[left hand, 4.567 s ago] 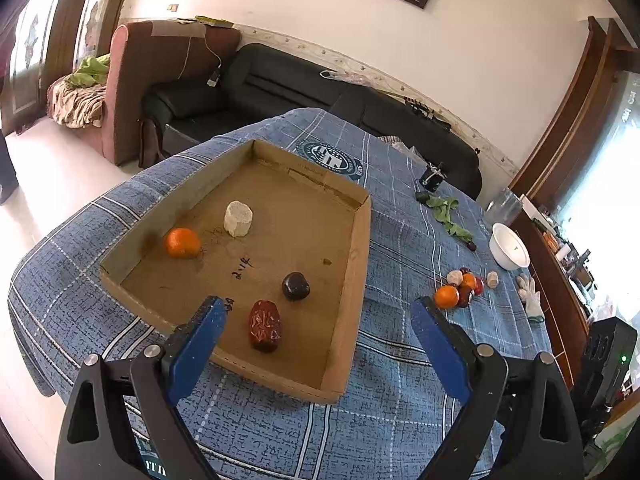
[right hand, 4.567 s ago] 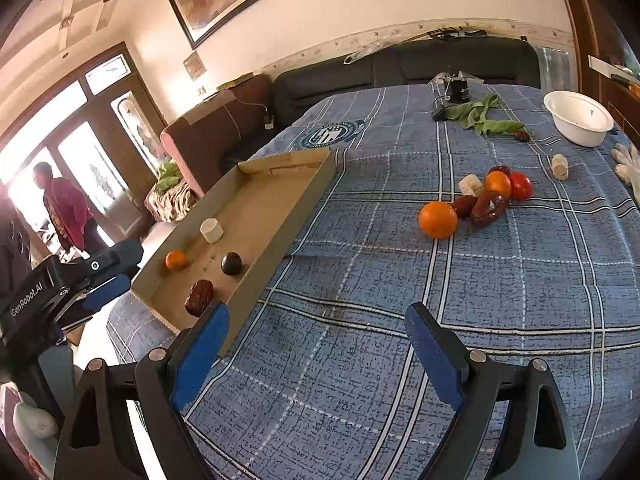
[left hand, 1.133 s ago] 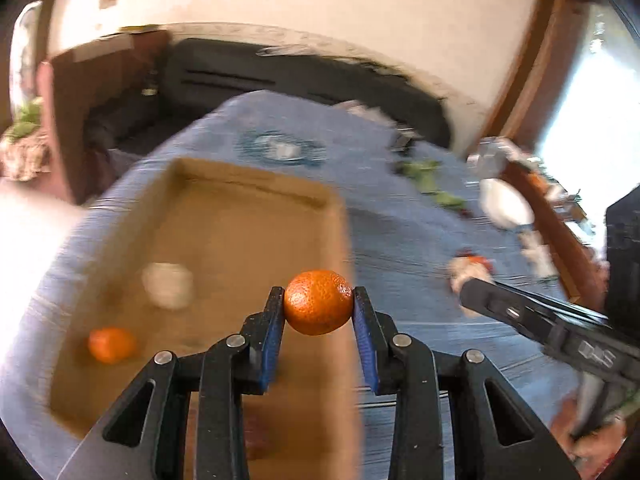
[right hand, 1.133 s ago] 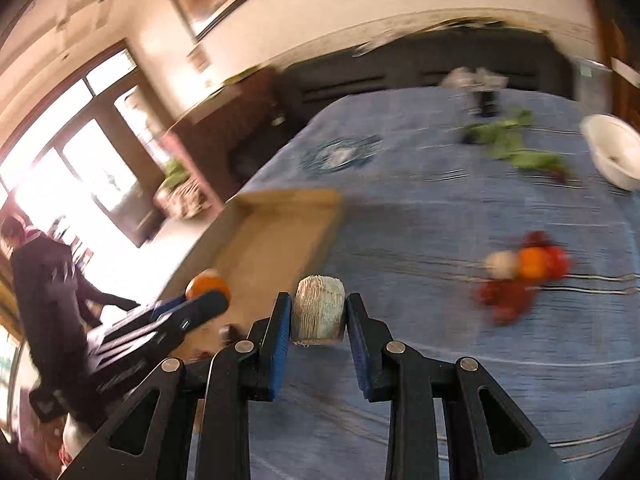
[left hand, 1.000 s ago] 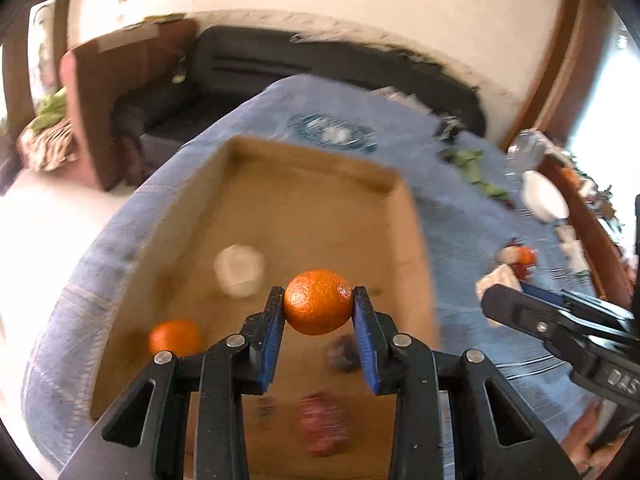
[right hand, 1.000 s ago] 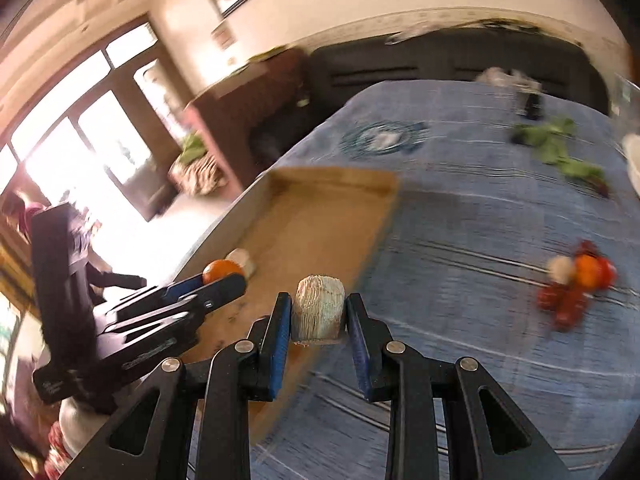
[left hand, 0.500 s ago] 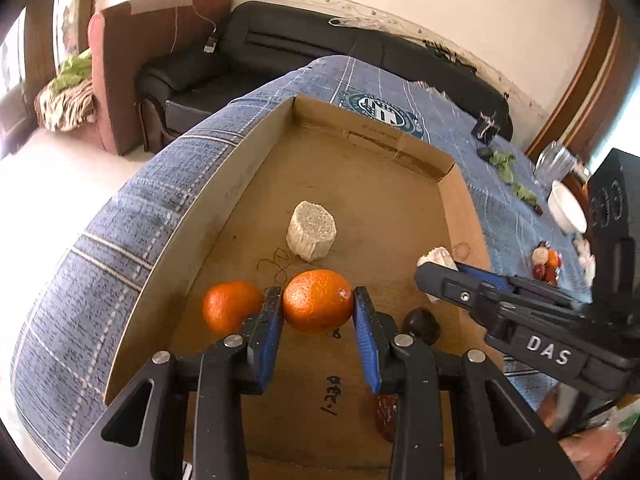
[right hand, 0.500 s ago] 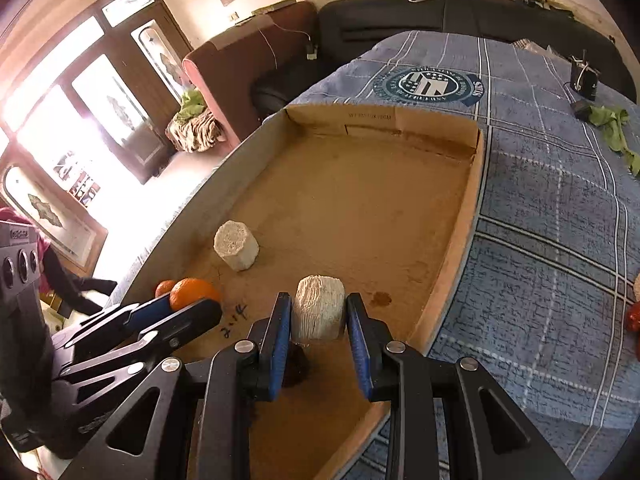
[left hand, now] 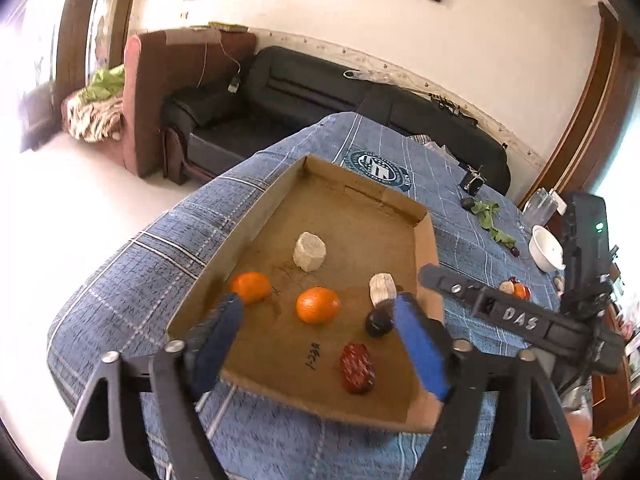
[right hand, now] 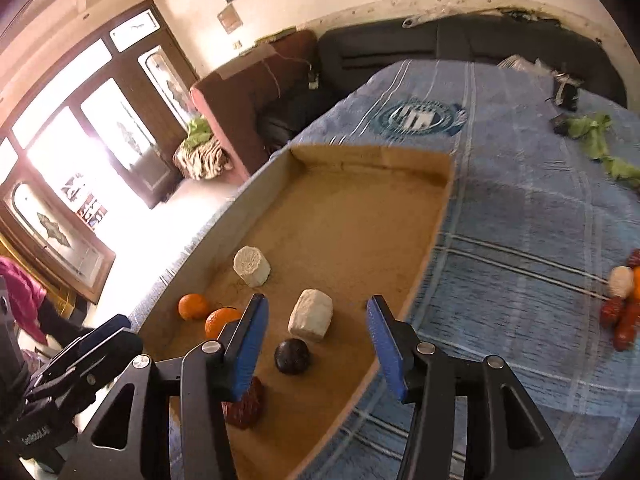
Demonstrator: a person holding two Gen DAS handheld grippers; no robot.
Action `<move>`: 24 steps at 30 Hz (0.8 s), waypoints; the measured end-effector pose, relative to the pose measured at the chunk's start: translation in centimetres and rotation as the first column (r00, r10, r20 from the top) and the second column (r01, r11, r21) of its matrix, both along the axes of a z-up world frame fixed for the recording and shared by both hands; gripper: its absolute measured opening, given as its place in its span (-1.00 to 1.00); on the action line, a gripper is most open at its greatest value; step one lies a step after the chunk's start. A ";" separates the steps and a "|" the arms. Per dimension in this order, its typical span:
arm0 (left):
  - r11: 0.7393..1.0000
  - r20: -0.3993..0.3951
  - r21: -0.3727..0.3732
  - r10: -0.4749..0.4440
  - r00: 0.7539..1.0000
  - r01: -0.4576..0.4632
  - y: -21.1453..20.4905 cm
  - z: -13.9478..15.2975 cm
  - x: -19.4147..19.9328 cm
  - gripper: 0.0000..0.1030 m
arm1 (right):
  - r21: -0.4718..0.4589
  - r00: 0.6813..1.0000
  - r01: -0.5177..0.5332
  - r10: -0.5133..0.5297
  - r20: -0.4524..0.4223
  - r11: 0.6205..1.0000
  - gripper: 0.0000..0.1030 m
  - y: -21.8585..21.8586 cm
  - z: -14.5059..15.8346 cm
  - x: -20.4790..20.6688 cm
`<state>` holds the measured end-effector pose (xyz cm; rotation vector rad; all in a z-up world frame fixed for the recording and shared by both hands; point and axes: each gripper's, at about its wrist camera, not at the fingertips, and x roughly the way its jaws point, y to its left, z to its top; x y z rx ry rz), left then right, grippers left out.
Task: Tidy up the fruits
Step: 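Withdraw both open tools from the tray toward the remaining fruits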
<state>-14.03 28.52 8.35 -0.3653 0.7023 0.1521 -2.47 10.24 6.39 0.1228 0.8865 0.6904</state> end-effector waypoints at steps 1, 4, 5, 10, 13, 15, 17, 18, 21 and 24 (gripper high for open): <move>1.000 -0.002 0.010 0.002 1.000 -0.002 -0.5 0.2 -0.2 0.67 | 0.005 1.000 0.010 -0.010 0.005 1.000 0.12 -0.7 0.2 -0.3; 0.999 -0.003 0.035 -0.027 1.000 0.027 -2.4 0.5 -0.7 0.70 | 0.016 0.999 0.048 -0.049 0.021 0.999 0.22 -3.3 1.0 -1.3; 0.998 -0.001 0.046 -0.041 0.999 0.041 -3.2 0.6 -0.9 0.70 | 0.018 0.998 0.064 -0.064 0.024 0.998 0.29 -4.3 1.1 -1.6; 0.991 0.007 0.116 -0.072 0.997 0.071 -6.3 1.4 -1.4 0.70 | 0.027 0.987 0.152 -0.153 0.039 0.988 0.35 -10.1 1.9 -2.5; 0.985 0.009 0.155 -0.083 0.996 0.081 -7.8 1.7 -1.5 0.70 | 0.032 0.976 0.210 -0.211 0.044 0.977 0.35 -14.0 2.4 -2.4; 0.979 0.009 0.183 -0.089 0.996 0.086 -8.7 1.8 -1.5 0.70 | 0.040 0.967 0.250 -0.251 0.044 0.968 0.35 -16.3 2.6 -2.2; 0.975 0.005 0.202 -0.100 0.995 0.097 -9.6 1.9 -1.5 0.70 | 0.039 0.954 0.293 -0.295 0.049 0.955 0.35 -18.7 2.9 -2.1; 0.973 0.005 0.208 -0.104 0.995 0.100 -9.7 1.9 -1.4 0.70 | 0.034 0.947 0.315 -0.316 0.056 0.948 0.34 -19.8 3.0 -2.1; 0.966 0.005 0.236 -0.112 0.994 0.108 -10.7 2.0 -1.4 0.70 | 0.024 0.919 0.386 -0.387 0.075 0.922 0.34 -23.6 3.7 -2.1; 0.959 0.000 0.255 -0.127 0.992 0.123 -11.7 1.9 -1.1 0.70 | 0.022 0.891 0.446 -0.446 0.090 0.895 0.34 -26.7 4.4 -1.9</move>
